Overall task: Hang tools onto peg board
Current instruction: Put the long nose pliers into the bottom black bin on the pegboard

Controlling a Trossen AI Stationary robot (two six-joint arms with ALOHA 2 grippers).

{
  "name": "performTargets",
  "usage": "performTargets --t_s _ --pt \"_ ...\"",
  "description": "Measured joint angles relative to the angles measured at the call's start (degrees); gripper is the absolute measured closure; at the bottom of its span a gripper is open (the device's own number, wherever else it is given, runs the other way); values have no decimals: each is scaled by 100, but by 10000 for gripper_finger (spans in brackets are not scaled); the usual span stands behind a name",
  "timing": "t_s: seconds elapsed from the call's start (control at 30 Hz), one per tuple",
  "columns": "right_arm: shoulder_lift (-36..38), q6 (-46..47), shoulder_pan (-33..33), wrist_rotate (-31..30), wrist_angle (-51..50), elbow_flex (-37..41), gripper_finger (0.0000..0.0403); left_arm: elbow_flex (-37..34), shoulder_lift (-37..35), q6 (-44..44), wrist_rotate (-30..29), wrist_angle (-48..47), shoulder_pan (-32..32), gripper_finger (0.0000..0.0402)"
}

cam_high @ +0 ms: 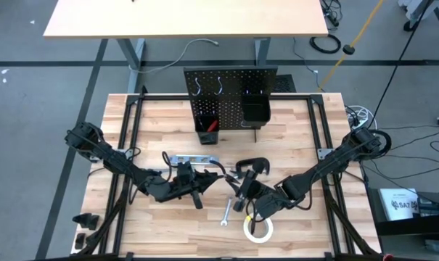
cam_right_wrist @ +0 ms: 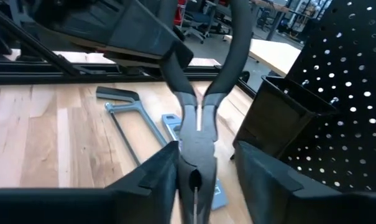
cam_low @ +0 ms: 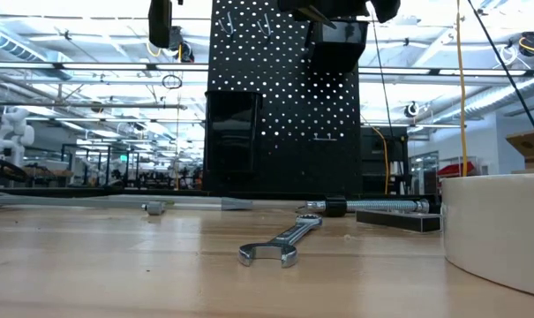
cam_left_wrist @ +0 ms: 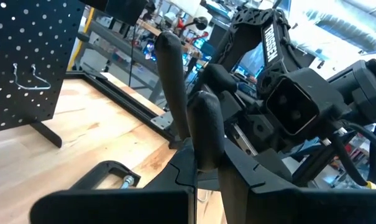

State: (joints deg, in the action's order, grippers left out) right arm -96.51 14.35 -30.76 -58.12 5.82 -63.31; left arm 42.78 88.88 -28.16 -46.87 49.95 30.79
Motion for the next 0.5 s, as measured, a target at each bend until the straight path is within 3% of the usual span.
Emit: performTargets --t_s 0.13,0.27,0.5 --pt "0 -19 -4 117 -6 0 327 0 0 5 -6 -19 1 368" --pt "2 -104 -2 227 -29 0 335 0 0 9 -22 -136 0 363" --pt "2 -162 -2 325 -61 0 335 4 0 417 15 -448 -7 252"
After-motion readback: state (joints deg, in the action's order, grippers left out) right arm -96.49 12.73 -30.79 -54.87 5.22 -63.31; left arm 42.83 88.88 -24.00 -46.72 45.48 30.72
